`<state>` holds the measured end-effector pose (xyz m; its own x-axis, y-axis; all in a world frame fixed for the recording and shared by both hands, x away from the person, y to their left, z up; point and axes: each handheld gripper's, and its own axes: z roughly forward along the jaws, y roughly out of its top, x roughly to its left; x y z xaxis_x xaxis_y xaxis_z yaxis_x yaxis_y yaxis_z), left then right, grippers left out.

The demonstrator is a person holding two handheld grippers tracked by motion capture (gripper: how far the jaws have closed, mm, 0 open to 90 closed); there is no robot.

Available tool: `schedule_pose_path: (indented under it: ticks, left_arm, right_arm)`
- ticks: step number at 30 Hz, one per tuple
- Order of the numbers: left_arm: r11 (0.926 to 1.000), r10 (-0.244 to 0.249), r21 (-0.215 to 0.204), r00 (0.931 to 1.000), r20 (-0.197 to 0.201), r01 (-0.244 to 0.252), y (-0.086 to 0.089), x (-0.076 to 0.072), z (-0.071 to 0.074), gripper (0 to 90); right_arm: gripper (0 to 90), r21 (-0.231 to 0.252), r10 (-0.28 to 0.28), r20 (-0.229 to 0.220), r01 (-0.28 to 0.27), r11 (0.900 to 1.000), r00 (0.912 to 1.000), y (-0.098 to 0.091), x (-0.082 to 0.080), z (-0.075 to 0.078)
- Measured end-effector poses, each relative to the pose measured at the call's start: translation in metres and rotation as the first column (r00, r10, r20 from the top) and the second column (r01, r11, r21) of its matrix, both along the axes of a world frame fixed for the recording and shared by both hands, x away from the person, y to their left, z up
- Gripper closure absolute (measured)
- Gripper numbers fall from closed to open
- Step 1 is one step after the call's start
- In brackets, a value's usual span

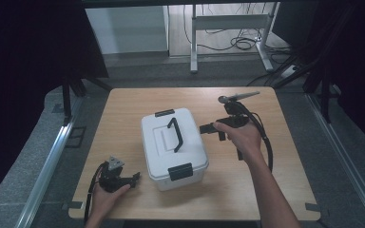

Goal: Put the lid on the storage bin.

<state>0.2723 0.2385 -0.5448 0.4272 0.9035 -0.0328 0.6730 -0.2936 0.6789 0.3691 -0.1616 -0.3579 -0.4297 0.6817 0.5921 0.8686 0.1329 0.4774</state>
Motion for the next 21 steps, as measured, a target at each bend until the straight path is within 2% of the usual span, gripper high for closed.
schedule_pose_path:
  ticks: [6, 11, 21]
  left_arm:
    - [1.0, 0.001, -0.001, 1.0, 0.002, -0.001, 0.0, 0.0, 0.0, 12.1]
    - [1.0, 0.003, -0.003, 1.0, 0.003, -0.003, 0.0, 0.0, 0.0, 12.1]
    - [1.0, 0.0, 0.0, 1.0, 0.001, 0.0, 0.0, 0.0, 0.0, 12.1]
  right_arm:
    - [54.6, 0.023, -0.014, -0.004, 0.014, 0.9996, 0.9999, -0.034, -0.012, -0.02]
    - [53.6, 0.038, -0.007, 0.0, 0.007, 0.9993, 1.0, -0.054, -0.02, -0.036]
    - [49.3, 0.06, -0.03, 0.027, 0.028, 0.9978, 0.9992, -0.087, -0.042, -0.074]
